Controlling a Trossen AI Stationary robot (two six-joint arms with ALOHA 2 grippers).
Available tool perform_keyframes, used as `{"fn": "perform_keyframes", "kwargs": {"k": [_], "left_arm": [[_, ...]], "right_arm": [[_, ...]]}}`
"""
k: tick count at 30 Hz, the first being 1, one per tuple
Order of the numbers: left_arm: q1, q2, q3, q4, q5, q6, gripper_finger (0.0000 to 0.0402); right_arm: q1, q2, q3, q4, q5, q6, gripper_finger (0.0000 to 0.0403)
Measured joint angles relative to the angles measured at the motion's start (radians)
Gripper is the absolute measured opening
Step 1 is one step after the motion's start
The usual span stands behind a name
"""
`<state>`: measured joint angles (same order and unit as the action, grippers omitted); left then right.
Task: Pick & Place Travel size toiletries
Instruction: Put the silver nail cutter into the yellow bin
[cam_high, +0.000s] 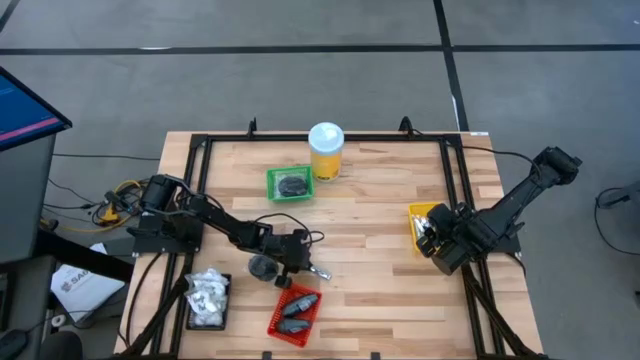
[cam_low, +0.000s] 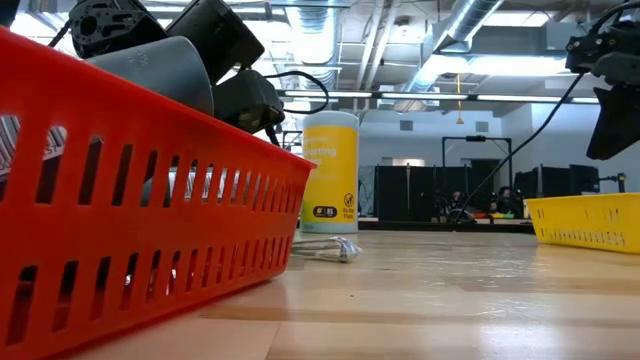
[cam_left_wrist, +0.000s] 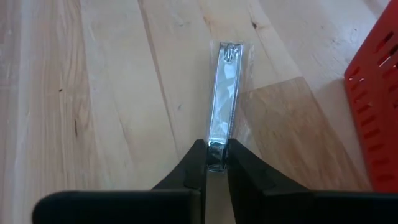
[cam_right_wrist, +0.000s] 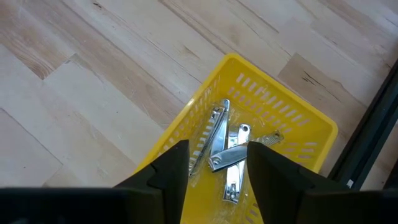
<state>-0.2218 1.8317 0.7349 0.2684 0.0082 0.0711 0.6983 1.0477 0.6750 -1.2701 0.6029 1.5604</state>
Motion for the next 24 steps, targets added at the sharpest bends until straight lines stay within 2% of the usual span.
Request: {"fn": "perform_keyframes", "kwargs": {"k": [6, 16, 24], "left_arm": [[0.000, -0.015, 0.001, -0.008, -0.012, 0.000, 0.0026], [0.002, -0.107, 0.001, -0.018, -0.068, 0.000, 0.0026], [0.001, -0.183, 0.002, 0.007, -0.119, -0.008, 0.0026]], "right_arm": [[0.000, 0.000, 0.000, 0.000, 0.000, 0.000, 0.0146], [0.000, 0.000, 0.000, 0.036, 0.002, -0.050, 0.0150], [0.001, 0.000, 0.000, 0.079, 0.023, -0.080, 0.0139]]}}
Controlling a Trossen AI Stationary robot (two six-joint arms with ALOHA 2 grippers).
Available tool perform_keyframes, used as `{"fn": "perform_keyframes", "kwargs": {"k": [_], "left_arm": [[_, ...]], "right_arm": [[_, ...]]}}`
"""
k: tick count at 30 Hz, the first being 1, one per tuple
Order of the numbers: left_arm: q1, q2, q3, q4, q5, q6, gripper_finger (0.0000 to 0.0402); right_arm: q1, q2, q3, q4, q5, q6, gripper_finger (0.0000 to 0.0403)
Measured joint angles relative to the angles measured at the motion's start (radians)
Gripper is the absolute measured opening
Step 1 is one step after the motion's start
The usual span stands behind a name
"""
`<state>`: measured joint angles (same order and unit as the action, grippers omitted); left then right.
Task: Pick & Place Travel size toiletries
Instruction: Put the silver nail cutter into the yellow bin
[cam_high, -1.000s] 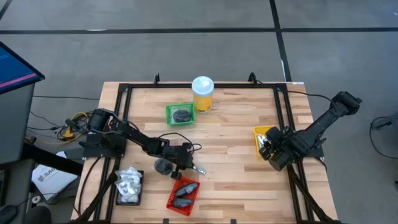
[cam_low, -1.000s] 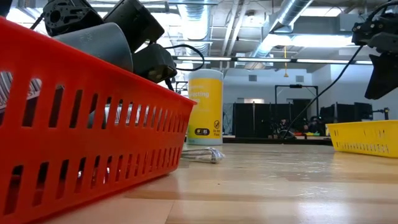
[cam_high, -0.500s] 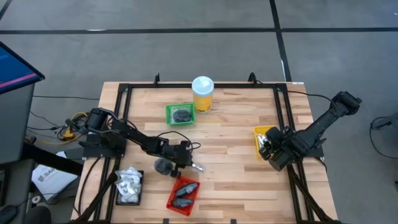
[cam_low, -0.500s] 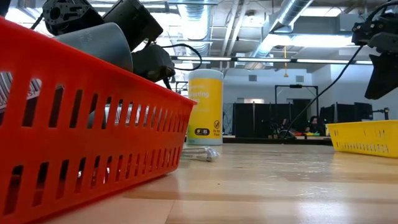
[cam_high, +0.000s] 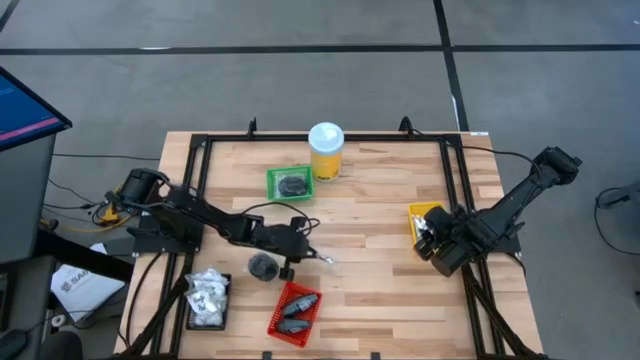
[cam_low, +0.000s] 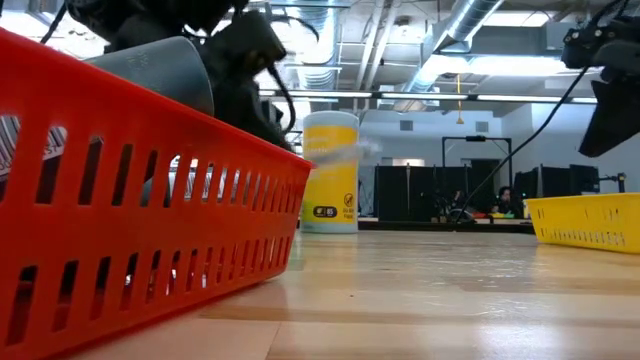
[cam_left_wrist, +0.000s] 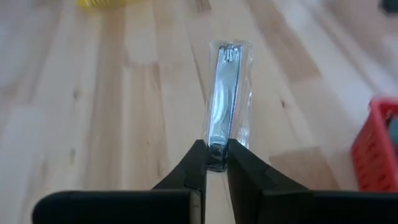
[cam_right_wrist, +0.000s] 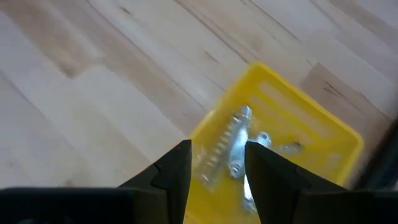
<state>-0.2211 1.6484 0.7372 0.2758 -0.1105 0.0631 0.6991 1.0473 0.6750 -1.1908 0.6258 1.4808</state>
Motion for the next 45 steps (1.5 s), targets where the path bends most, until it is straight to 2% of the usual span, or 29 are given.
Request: {"fn": "perform_keyframes", "kwargs": {"k": [12, 24, 30, 38, 45], "left_arm": [[0.000, -0.127, 0.001, 0.092, -0.042, -0.019, 0.0026], [0.000, -0.137, 0.002, 0.349, -0.059, -0.019, 0.0026], [0.000, -0.137, 0.002, 0.477, -0.063, -0.019, 0.0026], [0.005, -0.137, 0.002, 0.563, -0.086, -0.018, 0.0026], [0.006, -0.136, 0.002, 0.625, -0.093, -0.017, 0.0026]], "right_arm": [[0.000, -0.003, 0.000, 0.371, 0.120, -0.361, 0.0128], [-0.017, -0.003, 0.001, 0.899, 0.161, -0.878, 0.0127], [-0.055, -0.003, 0.000, 1.094, 0.161, -1.096, 0.0127], [-0.098, -0.002, 0.001, 1.320, 0.159, -1.304, 0.0127], [-0.128, 0.002, 0.001, 1.408, 0.133, -1.363, 0.0127]]}}
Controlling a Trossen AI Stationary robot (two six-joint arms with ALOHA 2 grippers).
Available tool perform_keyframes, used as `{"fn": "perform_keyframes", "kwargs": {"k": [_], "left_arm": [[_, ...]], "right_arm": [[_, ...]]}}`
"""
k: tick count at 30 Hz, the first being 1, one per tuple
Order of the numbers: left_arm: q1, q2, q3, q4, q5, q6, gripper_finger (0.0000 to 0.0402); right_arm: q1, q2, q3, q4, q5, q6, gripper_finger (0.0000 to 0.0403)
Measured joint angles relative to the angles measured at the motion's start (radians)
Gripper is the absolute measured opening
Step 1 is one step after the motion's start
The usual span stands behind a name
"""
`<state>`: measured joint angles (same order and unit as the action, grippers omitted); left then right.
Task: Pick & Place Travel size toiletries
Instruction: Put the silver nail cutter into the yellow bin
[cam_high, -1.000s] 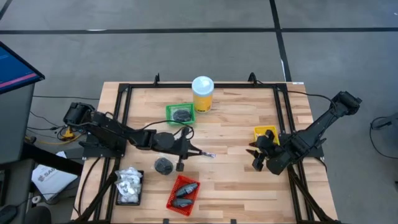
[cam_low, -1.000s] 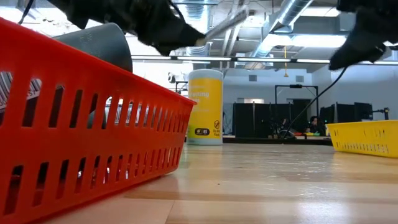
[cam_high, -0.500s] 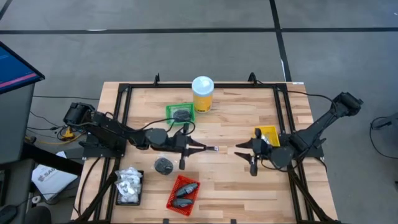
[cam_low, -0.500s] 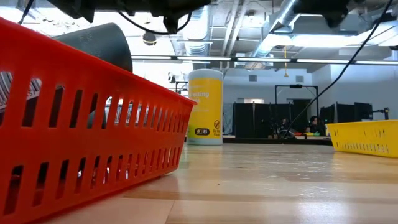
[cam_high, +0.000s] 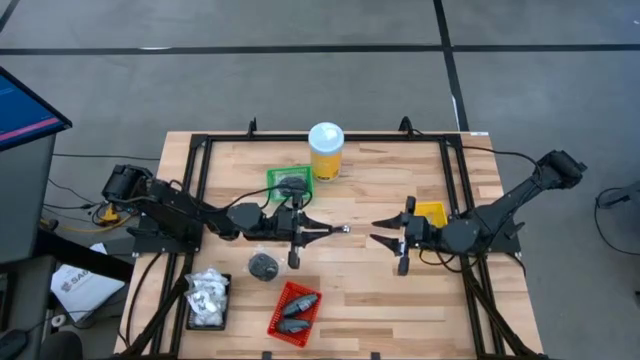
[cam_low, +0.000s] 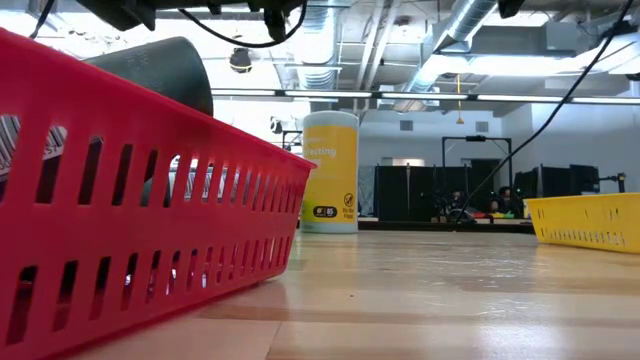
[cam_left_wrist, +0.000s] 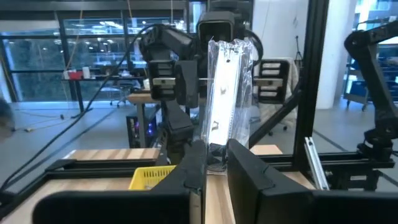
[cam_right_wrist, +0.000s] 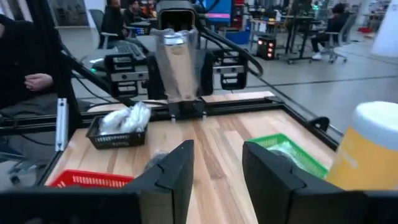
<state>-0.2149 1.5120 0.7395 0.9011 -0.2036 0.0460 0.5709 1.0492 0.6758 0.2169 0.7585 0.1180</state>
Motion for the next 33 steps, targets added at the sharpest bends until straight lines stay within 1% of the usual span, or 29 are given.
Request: {"fn": "perform_keyframes", "kwargs": {"k": [4, 9, 18, 24, 27, 33], "left_arm": [[0.008, 0.000, 0.000, 0.018, -0.011, 0.000, 0.0026], [0.013, 0.031, 0.004, 0.073, -0.013, -0.001, 0.0026], [0.041, 0.183, 0.149, 0.092, -0.013, 0.006, 0.0026], [0.043, 0.245, 0.217, 0.089, -0.008, 0.006, 0.0029], [0.043, 0.257, 0.221, 0.088, -0.008, 0.005, 0.0028], [0.040, 0.256, 0.218, 0.091, -0.008, 0.005, 0.0028]], "right_arm": [[-0.010, 0.000, 0.000, 0.038, -0.028, -0.040, 0.0127], [-0.011, 0.000, 0.000, 0.082, -0.029, -0.081, 0.0127], [-0.011, 0.025, 0.000, 0.121, -0.031, -0.103, 0.0127], [-0.010, 0.063, 0.000, 0.161, -0.030, -0.151, 0.0127], [-0.010, 0.070, 0.000, 0.177, -0.029, -0.188, 0.0127], [-0.011, 0.069, 0.000, 0.188, -0.023, -0.200, 0.0127]]}}
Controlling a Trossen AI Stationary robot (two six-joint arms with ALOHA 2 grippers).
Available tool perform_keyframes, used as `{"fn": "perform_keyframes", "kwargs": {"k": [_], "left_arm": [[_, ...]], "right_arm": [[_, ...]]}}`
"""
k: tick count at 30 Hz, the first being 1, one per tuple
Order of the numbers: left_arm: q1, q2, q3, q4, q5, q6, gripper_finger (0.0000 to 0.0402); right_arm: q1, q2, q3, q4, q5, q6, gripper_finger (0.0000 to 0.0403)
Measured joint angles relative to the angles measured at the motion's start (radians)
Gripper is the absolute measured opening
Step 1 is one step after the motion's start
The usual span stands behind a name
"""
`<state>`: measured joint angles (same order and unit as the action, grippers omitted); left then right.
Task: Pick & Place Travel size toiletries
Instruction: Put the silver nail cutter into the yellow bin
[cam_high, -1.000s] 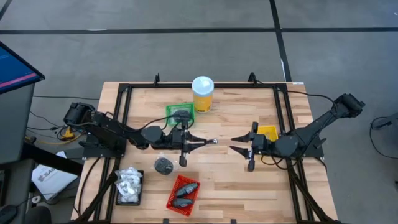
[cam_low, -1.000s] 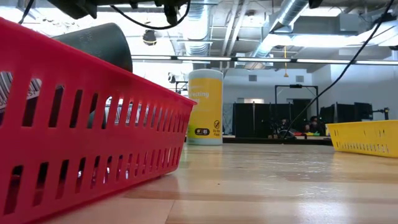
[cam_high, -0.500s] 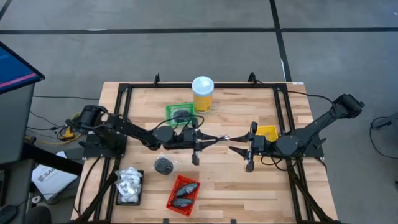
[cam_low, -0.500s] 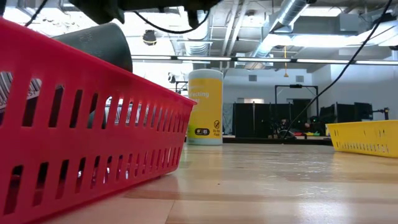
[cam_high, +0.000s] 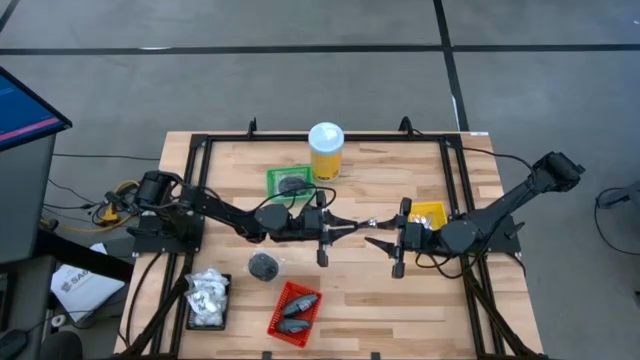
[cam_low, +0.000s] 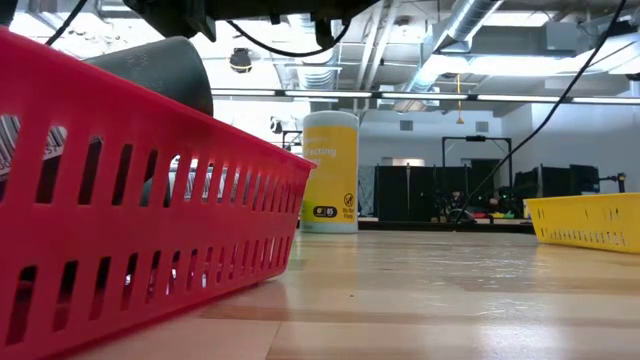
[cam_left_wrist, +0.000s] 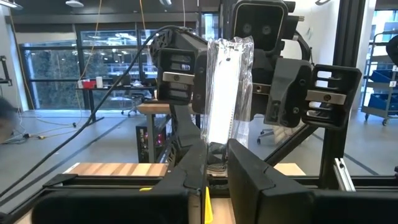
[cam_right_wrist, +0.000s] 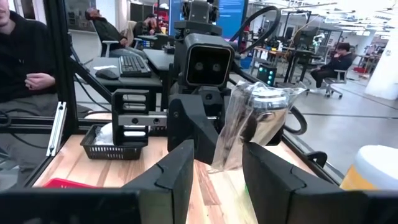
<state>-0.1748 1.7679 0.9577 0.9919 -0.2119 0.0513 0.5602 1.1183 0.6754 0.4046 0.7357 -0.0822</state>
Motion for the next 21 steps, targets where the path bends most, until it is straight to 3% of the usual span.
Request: {"fn": "perform_keyframes", "kwargs": {"k": [18, 21], "left_arm": [[-0.003, 0.000, -0.002, -0.006, 0.018, 0.000, 0.0028], [-0.003, 0.000, -0.002, -0.006, 0.018, 0.000, 0.0029]], "right_arm": [[-0.067, -0.001, 0.000, 0.094, -0.037, -0.033, 0.0127], [-0.072, -0.001, 0.000, 0.093, -0.043, -0.026, 0.0109]]}}
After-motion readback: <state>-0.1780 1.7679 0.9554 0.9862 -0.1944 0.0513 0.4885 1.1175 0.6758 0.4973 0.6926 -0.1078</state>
